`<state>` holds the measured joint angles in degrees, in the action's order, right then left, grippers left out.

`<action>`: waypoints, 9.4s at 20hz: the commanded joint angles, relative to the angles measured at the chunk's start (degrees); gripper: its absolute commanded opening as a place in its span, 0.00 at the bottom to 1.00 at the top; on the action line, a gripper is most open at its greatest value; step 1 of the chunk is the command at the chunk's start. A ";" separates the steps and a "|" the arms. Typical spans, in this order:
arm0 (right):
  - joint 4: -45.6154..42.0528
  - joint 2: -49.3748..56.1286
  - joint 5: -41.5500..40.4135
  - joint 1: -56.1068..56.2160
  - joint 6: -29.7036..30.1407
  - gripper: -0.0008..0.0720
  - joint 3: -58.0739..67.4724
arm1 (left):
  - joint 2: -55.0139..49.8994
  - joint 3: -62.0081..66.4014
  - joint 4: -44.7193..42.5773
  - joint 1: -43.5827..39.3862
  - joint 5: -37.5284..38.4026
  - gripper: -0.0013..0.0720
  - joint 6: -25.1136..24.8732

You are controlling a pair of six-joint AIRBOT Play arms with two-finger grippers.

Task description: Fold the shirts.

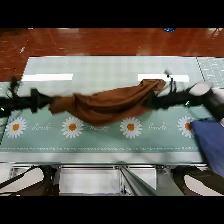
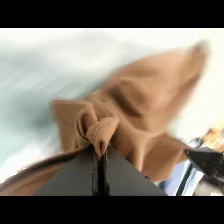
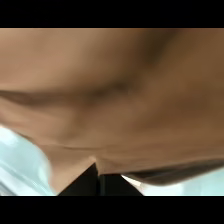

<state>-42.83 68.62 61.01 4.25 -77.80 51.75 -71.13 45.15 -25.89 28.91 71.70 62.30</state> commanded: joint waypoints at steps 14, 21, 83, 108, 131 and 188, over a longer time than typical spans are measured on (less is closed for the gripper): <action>-28.13 -29.51 13.81 -7.06 -9.05 0.04 57.16 | 29.09 51.30 -6.21 2.69 -3.72 0.04 9.53; -36.04 -36.11 26.10 -7.06 -13.33 0.04 57.16 | 40.59 55.91 -49.90 -21.97 0.17 0.04 20.24; -9.35 -19.63 1.95 -38.03 3.72 0.58 -22.49 | -7.63 -10.25 -22.08 -2.86 -2.60 0.04 2.84; 5.33 2.25 -4.52 -25.59 6.80 0.05 -22.64 | -7.39 -7.10 -20.61 -2.97 -2.29 0.04 2.84; -24.63 -25.57 18.23 -22.64 -7.30 0.04 60.89 | 31.45 55.60 -31.30 -2.99 -3.67 0.04 14.75; -18.18 29.31 21.00 -22.18 2.95 0.04 22.86 | -30.53 40.94 -44.78 -22.14 18.38 0.04 20.74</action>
<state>-60.40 97.97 81.82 -17.89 -74.78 75.20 -101.67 86.52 -70.63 5.93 89.03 83.33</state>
